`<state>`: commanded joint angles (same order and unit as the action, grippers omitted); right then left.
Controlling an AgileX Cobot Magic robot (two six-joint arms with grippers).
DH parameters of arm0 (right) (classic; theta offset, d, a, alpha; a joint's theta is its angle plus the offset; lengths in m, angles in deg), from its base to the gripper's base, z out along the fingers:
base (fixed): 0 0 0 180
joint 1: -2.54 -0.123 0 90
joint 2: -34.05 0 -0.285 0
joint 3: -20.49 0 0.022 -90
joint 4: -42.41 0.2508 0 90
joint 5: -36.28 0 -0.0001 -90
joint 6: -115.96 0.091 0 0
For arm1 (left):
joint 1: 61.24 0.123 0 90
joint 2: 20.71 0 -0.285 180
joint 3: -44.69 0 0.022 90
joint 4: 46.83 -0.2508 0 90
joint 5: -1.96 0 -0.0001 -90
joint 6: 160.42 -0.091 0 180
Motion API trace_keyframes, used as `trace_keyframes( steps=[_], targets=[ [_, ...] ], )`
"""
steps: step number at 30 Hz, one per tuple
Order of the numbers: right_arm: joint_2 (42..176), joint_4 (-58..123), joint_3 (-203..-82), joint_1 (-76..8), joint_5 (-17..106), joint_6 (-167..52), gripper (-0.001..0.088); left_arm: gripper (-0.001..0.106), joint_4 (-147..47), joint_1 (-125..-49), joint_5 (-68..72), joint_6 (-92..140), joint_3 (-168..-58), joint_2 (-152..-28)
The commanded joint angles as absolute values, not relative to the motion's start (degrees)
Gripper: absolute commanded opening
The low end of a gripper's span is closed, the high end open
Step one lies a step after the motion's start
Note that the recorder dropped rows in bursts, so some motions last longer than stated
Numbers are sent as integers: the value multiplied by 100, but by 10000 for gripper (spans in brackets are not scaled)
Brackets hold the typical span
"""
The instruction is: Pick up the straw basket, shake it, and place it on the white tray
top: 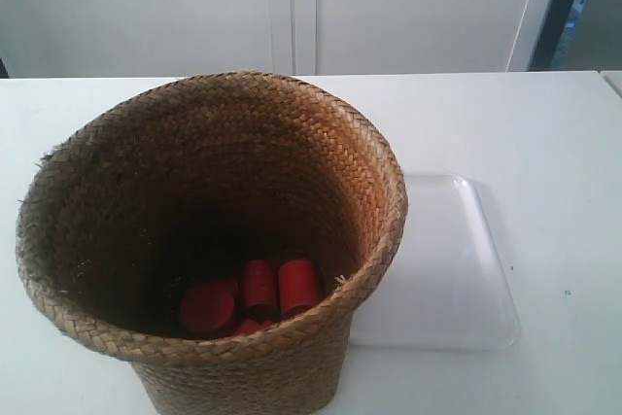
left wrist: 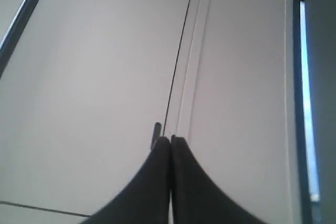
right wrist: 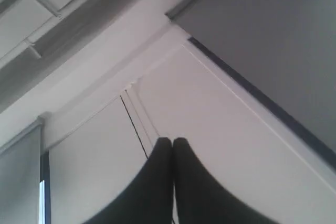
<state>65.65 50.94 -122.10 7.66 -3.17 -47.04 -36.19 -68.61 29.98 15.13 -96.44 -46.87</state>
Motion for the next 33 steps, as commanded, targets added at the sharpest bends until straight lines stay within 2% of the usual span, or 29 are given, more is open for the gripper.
trace_keyframes(
  steps=[3, 5, 8, 10, 12, 16, 19, 22, 24, 26, 27, 33],
  targets=[
    [7609, 4175, -13219, 766, 2217, -4093, 0, 0, -3586, -6861, 1810, 1789, -10408, -5913],
    [8387, 3956, -13870, 766, 4639, -3399, 0, 0, -3586, -6861, 232, 1778, -10830, -6655],
    [9262, 4582, -14555, 766, 7793, -4277, 0, 0, -3364, -6861, -2364, 1999, -11244, -7539],
    [9658, 5473, -14720, 766, 8986, -5544, 0, 0, -3236, -6861, -3810, 1997, -11425, -7905],
    [9872, 6643, -14749, 766, 9950, -6696, 0, 0, -3148, -6861, -4387, 1997, -11513, -8078],
    [9954, 7866, -14749, 766, 10607, -7528, 1, 2, -3055, -6861, -4383, 1958, -11684, -8025],
    [9970, 8368, -14749, 766, 10595, -8092, 55, 111, -3055, -6861, -4334, 1855, -11814, -7995],
    [10060, 8707, -14749, 766, 10624, -8463, 260, 374, -2924, -6861, -4261, 1828, -11813, -8026],
    [10161, 8991, -14676, 757, 10624, -8926, 489, 641, -2860, -6861, -4297, 1828, -11813, -8119],
    [10277, 9208, -14565, 757, 10624, -9315, 690, 843, -2846, -6861, -4357, 1828, -11813, -8226],
    [10354, 9246, -14526, 757, 10578, -9329, 747, 904, -2846, -6861, -4406, 1828, -11813, -8303],
    [10899, 9400, -14472, 757, 10450, -9329, 715, 901, -2846, -6861, -4432, 1723, -11813, -8794]
  ],
)
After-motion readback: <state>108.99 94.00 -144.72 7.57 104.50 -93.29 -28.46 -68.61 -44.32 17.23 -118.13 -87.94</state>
